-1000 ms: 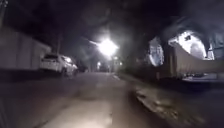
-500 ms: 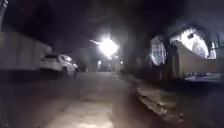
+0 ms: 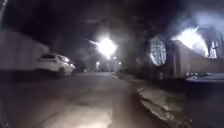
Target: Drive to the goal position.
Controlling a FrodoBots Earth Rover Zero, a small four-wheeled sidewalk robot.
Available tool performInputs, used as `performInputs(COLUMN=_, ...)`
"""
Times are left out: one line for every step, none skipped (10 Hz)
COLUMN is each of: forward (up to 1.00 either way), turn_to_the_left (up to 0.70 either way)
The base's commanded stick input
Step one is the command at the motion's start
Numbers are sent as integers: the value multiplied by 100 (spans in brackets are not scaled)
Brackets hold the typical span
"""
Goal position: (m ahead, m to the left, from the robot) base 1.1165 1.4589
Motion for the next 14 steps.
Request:
performInputs(forward=50, turn_to_the_left=-50)
performInputs(forward=50, turn_to_the_left=-39)
performInputs(forward=50, turn_to_the_left=-25)
performInputs(forward=50, turn_to_the_left=-11)
performInputs(forward=50, turn_to_the_left=0)
performInputs(forward=50, turn_to_the_left=0)
performInputs(forward=50, turn_to_the_left=0)
performInputs(forward=50, turn_to_the_left=0)
performInputs(forward=50, turn_to_the_left=0)
performInputs(forward=50, turn_to_the_left=0)
performInputs(forward=50, turn_to_the_left=0)
performInputs(forward=50, turn_to_the_left=0)
performInputs(forward=50, turn_to_the_left=0)
performInputs(forward=50, turn_to_the_left=0)
